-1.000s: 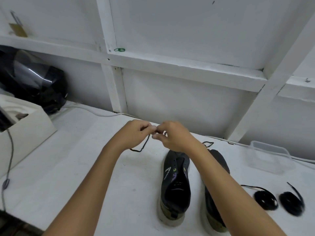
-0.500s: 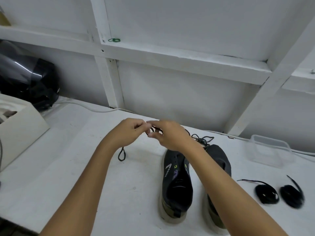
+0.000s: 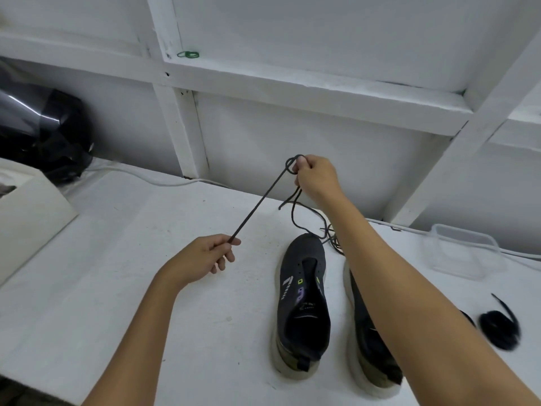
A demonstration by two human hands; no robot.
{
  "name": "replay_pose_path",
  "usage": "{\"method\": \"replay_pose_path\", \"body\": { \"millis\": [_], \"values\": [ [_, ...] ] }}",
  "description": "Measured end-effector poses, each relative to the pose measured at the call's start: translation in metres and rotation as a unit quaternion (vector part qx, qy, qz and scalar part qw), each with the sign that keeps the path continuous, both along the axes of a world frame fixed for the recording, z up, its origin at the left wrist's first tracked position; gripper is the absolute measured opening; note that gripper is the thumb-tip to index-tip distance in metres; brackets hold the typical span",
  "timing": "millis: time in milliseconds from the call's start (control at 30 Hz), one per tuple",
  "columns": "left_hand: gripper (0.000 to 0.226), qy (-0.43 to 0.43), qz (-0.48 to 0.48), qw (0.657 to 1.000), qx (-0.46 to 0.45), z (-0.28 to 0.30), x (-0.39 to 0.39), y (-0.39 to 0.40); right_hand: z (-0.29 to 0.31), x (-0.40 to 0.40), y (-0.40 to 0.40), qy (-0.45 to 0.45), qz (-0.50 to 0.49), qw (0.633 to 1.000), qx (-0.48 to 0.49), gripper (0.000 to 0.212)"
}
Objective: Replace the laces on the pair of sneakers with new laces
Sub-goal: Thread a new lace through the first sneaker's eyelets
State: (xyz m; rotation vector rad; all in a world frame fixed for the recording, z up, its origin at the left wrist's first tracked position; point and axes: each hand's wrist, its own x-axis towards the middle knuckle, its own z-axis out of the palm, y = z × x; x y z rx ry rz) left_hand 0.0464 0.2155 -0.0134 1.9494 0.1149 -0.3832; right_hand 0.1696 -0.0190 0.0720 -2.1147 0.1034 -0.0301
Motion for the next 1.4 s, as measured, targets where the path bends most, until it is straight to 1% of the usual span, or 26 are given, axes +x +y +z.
{"method": "replay_pose_path", "body": {
  "millis": [100,167,200,233,267,300,333,367,400,433,467,500,533,600,667,700,767,800,867,933,1033,1100,1200,1267,1300,1400],
  "values": [
    [0.022,0.037,0.027,0.999,-0.004,-0.015,-0.002,-0.008,0.001,0.002,0.006,-0.009,0.005,1.0,0.011,0.034],
    [0.03,0.062,0.059,0.996,0.02,-0.022,-0.002,-0.017,0.0,-0.002,0.01,-0.008,0.018,1.0,0.013,0.033],
    [0.035,0.076,0.079,0.994,0.015,-0.025,-0.001,-0.023,-0.002,-0.003,0.011,-0.007,0.036,0.999,-0.002,0.031],
    [0.037,0.092,0.105,0.99,-0.02,-0.028,0.0,-0.029,-0.004,-0.005,0.01,0.002,0.066,0.997,-0.045,0.029],
    [0.036,0.108,0.134,0.982,-0.083,-0.031,0.002,-0.034,-0.005,-0.007,0.008,0.022,0.1,0.989,-0.104,0.036],
    [0.032,0.122,0.16,0.967,-0.157,-0.033,0.004,-0.04,-0.007,-0.01,0.006,0.049,0.122,0.978,-0.162,0.053],
    [0.026,0.134,0.18,0.948,-0.225,-0.035,0.006,-0.045,-0.011,-0.012,0.003,0.075,0.122,0.969,-0.203,0.066],
    [0.022,0.144,0.194,0.928,-0.282,-0.035,0.007,-0.05,-0.013,-0.017,-0.001,0.093,0.106,0.964,-0.227,0.066],
    [0.02,0.15,0.203,0.91,-0.328,-0.033,0.007,-0.055,-0.018,-0.022,-0.007,0.1,0.087,0.961,-0.243,0.053],
    [0.021,0.151,0.204,0.899,-0.358,-0.032,0.007,-0.059,-0.023,-0.027,-0.012,0.112,0.071,0.958,-0.253,0.035],
    [0.021,0.147,0.197,0.895,-0.372,-0.03,0.006,-0.064,-0.03,-0.033,-0.019,0.124,0.052,0.957,-0.256,0.018],
    [0.02,0.141,0.186,0.898,-0.374,-0.028,0.005,-0.068,-0.038,-0.039,-0.027,0.133,0.034,0.957,-0.255,0.008],
    [0.019,0.133,0.174,0.901,-0.373,-0.027,0.004,-0.073,-0.045,-0.047,-0.034,0.14,0.019,0.957,-0.252,0.007],
    [0.018,0.121,0.163,0.903,-0.379,-0.028,0.003,-0.081,-0.058,-0.061,-0.046,0.154,-0.002,0.959,-0.237,0.011],
    [0.017,0.108,0.163,0.906,-0.375,-0.029,0.0,-0.09,-0.066,-0.076,-0.052,0.158,-0.016,0.969,-0.187,0.028],
    [0.018,0.098,0.159,0.917,-0.354,-0.029,-0.001,-0.094,-0.069,-0.082,-0.055,0.157,-0.024,0.975,-0.154,0.032],
    [0.019,0.06,0.151,0.948,-0.273,-0.03,-0.004,-0.103,-0.072,-0.094,-0.056,0.152,-0.039,0.983,-0.096,0.025],
    [0.019,0.038,0.155,0.956,-0.246,-0.031,-0.006,-0.106,-0.072,-0.098,-0.055,0.147,-0.044,0.986,-0.072,0.026],
    [0.016,0.01,0.175,0.955,-0.241,-0.032,-0.009,-0.113,-0.072,-0.1,-0.053,0.135,-0.037,0.989,-0.046,0.028],
    [0.013,-0.001,0.185,0.952,-0.244,-0.032,-0.011,-0.117,-0.073,-0.102,-0.051,0.143,-0.008,0.988,-0.05,0.022],
    [0.01,-0.011,0.175,0.954,-0.243,-0.033,-0.013,-0.122,-0.074,-0.103,-0.05,0.154,0.026,0.982,-0.106,0.013],
    [0.011,-0.014,0.174,0.958,-0.226,-0.034,-0.014,-0.122,-0.073,-0.102,-0.049,0.153,0.034,0.979,-0.127,0.01],
    [0.01,-0.016,0.174,0.964,-0.202,-0.036,-0.015,-0.12,-0.07,-0.099,-0.042,0.182,0.062,0.968,-0.159,0.014],
    [0.006,-0.021,0.173,0.968,-0.182,-0.036,-0.016,-0.119,-0.072,-0.098,-0.037,0.202,0.065,0.964,-0.158,0.017],
    [0.004,-0.024,0.174,0.969,-0.173,-0.035,-0.017,-0.119,-0.076,-0.098,-0.036,0.208,0.054,0.967,-0.135,0.016],
    [0.002,-0.036,0.183,0.967,-0.172,-0.031,-0.017,-0.116,-0.083,-0.099,-0.033,0.222,0.007,0.975,-0.007,0.011]
  ]
}}
